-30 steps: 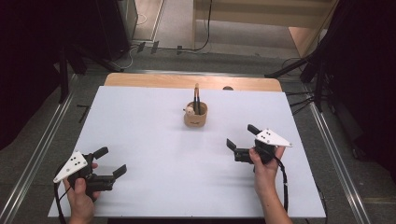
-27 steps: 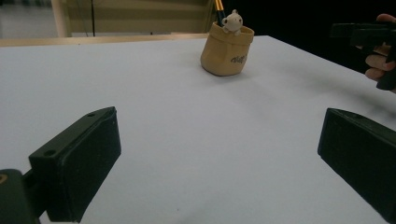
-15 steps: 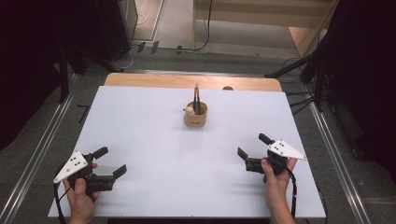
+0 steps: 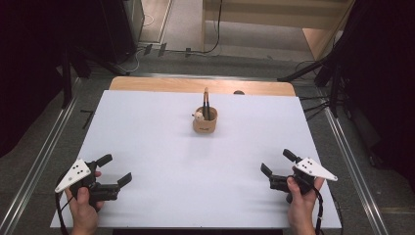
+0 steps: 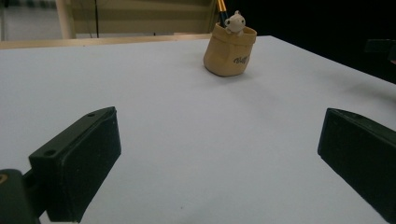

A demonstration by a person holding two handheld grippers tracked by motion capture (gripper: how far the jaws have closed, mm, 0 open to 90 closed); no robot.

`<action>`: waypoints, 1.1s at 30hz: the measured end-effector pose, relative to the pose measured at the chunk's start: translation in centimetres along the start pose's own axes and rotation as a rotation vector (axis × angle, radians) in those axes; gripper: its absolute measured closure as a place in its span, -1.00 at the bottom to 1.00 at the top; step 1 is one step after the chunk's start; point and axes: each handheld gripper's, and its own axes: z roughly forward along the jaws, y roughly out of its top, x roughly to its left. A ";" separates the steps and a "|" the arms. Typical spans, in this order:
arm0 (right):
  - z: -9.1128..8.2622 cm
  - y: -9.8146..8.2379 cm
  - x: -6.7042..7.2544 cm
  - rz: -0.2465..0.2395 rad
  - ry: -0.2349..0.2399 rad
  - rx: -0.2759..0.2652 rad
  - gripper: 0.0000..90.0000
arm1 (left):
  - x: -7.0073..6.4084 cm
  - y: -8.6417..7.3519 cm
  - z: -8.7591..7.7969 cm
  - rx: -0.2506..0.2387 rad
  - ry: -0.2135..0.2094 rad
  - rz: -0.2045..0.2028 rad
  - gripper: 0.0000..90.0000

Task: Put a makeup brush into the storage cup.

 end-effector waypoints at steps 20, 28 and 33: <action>-3.8 -1.7 -0.1 0.016 -0.040 0.020 -1.00 | -0.2 -0.1 -0.1 0.003 0.008 0.009 -1.00; -4.8 -2.0 -0.2 0.026 -0.058 0.014 -1.00 | -0.3 -0.1 0.0 0.006 0.008 0.011 -1.00; -5.0 -2.0 -0.5 0.026 -0.067 0.013 -1.00 | -0.3 -0.2 0.1 0.007 0.012 0.011 -1.00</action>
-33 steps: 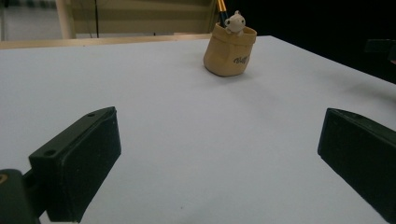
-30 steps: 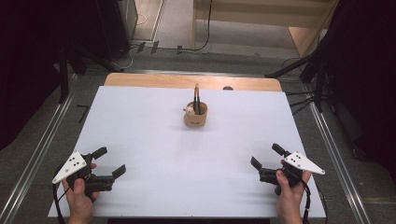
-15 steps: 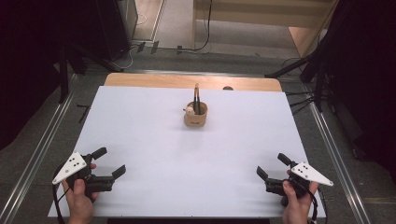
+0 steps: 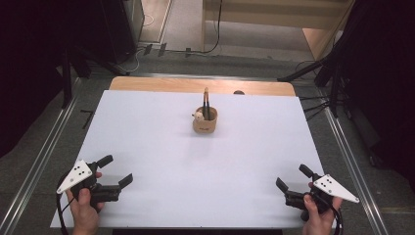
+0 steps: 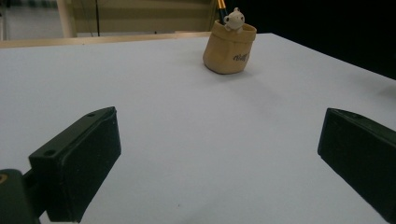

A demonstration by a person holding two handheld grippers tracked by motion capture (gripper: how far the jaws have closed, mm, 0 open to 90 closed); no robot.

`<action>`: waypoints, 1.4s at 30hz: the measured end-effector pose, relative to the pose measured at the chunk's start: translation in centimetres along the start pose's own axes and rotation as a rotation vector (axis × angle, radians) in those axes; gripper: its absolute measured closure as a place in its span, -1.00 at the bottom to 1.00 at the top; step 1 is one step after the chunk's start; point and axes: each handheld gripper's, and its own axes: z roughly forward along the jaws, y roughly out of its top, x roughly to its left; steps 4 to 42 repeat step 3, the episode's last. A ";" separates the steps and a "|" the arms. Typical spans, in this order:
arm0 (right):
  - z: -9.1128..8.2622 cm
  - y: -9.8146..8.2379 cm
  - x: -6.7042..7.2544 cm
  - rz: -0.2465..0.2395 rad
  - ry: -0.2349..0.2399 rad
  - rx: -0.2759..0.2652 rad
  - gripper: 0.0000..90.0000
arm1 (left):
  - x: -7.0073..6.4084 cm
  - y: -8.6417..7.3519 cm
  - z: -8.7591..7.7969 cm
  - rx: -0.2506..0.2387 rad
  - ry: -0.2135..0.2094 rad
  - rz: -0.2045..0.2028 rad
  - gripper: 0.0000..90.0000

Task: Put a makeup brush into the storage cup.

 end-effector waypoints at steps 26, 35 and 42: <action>0.1 0.1 0.2 -0.005 0.014 -0.005 -1.00 | -0.1 0.0 0.0 0.000 0.005 0.005 -1.00; 0.1 0.1 0.2 -0.005 0.014 -0.005 -1.00 | -0.1 0.0 0.0 0.000 0.005 0.005 -1.00; 0.1 0.1 0.2 -0.005 0.014 -0.005 -1.00 | -0.1 0.0 0.0 0.000 0.005 0.005 -1.00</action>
